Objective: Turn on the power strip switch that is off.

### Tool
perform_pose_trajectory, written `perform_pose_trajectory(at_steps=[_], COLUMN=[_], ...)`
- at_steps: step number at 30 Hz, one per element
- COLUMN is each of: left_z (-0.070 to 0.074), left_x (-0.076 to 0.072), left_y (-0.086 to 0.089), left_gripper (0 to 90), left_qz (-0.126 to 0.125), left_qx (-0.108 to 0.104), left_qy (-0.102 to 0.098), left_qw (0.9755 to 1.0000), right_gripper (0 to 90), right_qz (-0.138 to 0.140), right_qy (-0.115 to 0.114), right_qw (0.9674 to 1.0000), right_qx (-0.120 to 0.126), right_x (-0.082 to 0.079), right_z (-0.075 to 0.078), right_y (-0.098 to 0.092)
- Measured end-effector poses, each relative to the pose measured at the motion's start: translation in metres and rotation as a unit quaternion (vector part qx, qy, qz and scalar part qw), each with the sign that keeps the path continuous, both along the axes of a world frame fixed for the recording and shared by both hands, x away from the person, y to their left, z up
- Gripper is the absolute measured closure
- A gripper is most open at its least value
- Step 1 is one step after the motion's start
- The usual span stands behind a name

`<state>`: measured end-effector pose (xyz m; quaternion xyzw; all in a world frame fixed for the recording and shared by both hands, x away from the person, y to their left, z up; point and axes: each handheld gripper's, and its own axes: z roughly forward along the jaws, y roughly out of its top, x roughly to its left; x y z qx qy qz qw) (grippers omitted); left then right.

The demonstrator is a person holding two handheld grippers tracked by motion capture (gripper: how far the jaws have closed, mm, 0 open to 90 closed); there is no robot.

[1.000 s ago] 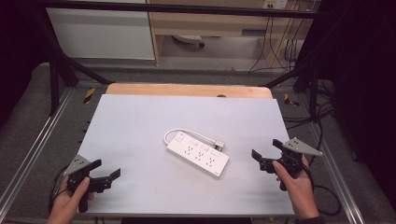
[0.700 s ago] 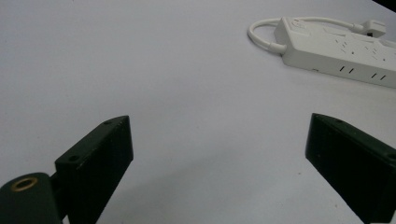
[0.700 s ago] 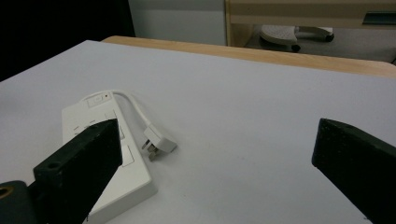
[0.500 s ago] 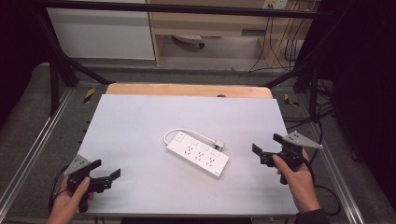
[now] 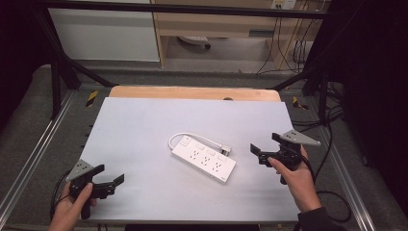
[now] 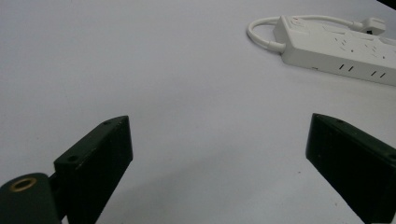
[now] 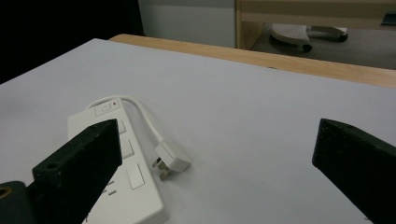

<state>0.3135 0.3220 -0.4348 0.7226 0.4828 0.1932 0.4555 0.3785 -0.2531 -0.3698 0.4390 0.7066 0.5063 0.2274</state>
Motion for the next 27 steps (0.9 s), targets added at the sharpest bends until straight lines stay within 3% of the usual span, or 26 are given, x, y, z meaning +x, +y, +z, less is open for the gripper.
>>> perform_pose_trajectory(at_steps=[13,27], left_z=[0.0,0.0], left_x=[0.0,0.0], left_y=[0.0,0.0], left_gripper=[7.2,7.2], left_qz=[-0.002,-0.004], left_qx=[0.0,0.003], left_qy=[0.0,0.0], left_qw=[1.0,1.0], right_gripper=[3.9,6.6], right_qz=[0.024,0.038], right_qy=[-0.004,0.01], right_qw=[0.9995,0.999], right_qx=[-0.02,-0.02], right_x=[0.011,0.019], right_z=[0.004,0.005], right_y=[0.027,0.041])
